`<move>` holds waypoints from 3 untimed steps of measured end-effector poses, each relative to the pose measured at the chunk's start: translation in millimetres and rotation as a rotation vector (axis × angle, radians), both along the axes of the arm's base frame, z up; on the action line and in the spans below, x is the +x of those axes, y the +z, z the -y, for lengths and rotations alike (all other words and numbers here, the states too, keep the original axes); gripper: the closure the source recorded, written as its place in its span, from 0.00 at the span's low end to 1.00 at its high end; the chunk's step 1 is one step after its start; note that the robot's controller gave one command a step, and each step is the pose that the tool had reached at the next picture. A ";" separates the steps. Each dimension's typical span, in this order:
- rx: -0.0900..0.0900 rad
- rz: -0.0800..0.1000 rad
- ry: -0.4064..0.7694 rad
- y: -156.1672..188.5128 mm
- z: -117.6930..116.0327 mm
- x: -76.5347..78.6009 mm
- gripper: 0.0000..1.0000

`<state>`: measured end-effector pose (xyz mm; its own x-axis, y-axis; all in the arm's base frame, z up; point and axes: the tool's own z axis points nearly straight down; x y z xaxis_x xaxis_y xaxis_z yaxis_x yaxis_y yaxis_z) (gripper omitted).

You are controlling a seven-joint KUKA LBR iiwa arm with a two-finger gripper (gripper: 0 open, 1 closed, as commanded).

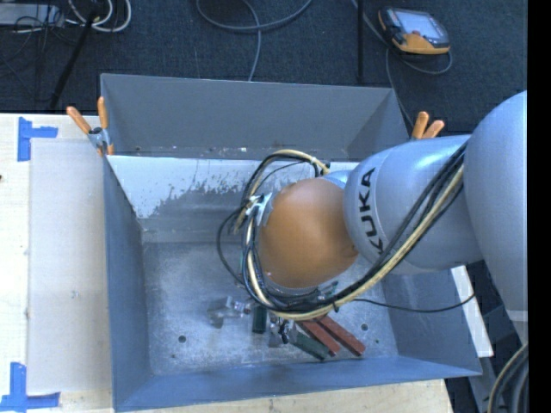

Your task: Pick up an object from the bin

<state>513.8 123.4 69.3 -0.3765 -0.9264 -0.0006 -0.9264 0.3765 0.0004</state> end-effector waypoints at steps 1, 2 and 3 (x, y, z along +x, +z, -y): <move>0.001 0.009 0.275 220.6 15.0 50.6 0.00; 0.000 -0.008 0.002 42.4 12.3 41.5 0.00; -0.001 -0.004 -0.083 -0.3 -2.7 29.0 0.00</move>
Offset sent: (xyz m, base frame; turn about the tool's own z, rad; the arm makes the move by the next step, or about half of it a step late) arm 0.0486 -0.0159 0.2170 -0.2781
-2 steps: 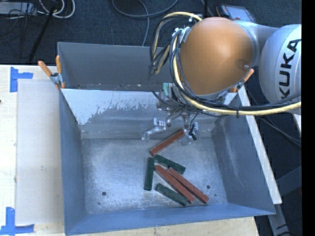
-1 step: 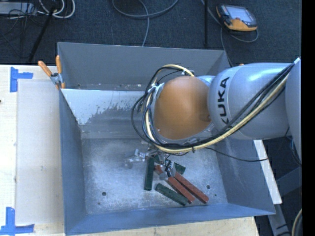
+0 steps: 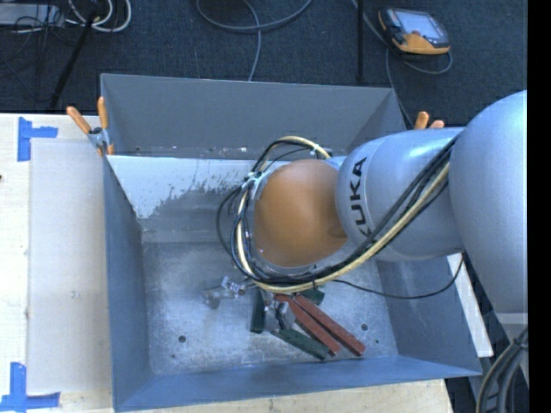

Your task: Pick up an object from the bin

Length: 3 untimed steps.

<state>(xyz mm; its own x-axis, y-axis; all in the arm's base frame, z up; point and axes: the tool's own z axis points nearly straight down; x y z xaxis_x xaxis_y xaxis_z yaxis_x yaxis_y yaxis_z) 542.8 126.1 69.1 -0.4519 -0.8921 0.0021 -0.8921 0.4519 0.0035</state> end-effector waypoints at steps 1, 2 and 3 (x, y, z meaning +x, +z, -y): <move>0.003 0.003 -0.003 1.0 -0.1 0.8 1.00; 0.002 0.012 -0.035 109.6 24.7 12.6 1.00; 0.003 0.005 -0.040 74.3 10.2 58.7 1.00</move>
Offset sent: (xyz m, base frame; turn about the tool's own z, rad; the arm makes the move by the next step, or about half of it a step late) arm 0.0000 0.0000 0.0000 0.0000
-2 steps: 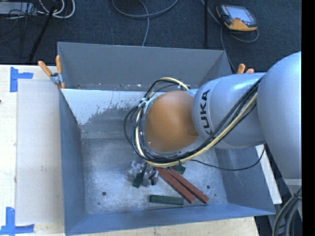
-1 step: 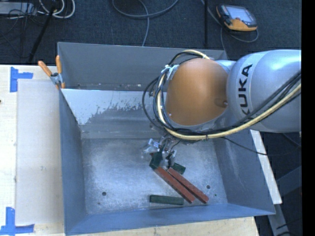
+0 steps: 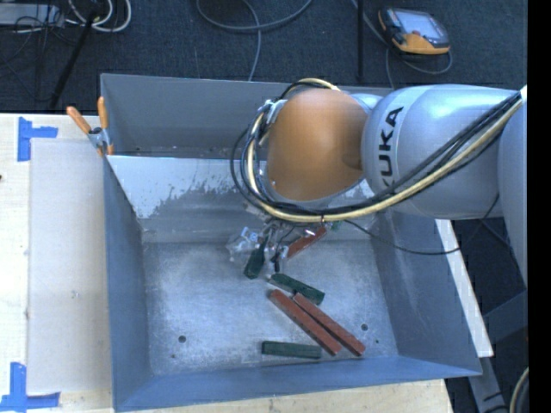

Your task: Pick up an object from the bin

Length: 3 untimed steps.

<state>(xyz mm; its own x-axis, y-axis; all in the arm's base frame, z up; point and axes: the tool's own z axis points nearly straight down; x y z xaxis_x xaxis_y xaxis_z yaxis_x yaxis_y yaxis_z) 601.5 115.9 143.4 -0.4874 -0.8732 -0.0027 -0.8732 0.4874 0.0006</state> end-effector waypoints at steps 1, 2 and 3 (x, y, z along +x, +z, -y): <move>0.000 -0.001 -0.002 1.2 0.4 -0.8 1.00; 0.000 -0.001 -0.003 1.1 0.3 -0.9 1.00; 0.000 -0.002 -0.004 1.1 0.4 -0.9 1.00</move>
Offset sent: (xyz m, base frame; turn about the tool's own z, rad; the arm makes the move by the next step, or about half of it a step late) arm 0.0000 0.0000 0.0000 0.0000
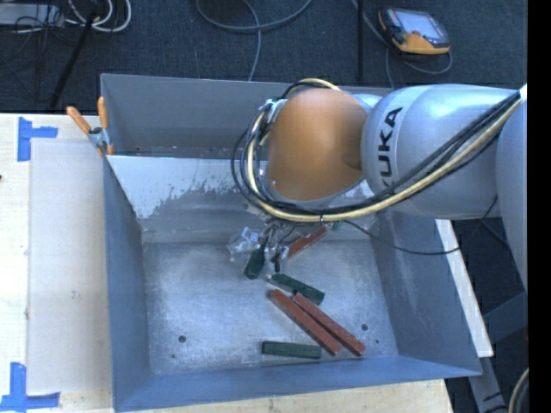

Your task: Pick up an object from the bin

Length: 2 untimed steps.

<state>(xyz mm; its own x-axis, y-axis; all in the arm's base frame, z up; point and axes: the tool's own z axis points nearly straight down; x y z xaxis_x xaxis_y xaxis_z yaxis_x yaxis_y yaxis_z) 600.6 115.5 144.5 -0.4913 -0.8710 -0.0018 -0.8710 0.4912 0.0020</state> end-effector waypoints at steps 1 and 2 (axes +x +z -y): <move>0.000 0.000 -0.001 0.0 -0.1 0.0 1.00; 0.000 0.000 -0.001 -0.1 -0.1 -0.1 1.00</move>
Offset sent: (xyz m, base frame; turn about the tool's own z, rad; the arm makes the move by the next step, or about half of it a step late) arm 0.0000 0.0000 0.0000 0.0000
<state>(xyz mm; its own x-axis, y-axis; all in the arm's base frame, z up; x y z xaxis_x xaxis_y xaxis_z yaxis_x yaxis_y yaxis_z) 600.5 115.6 144.4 -0.4922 -0.8705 -0.0017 -0.8705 0.4922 0.0023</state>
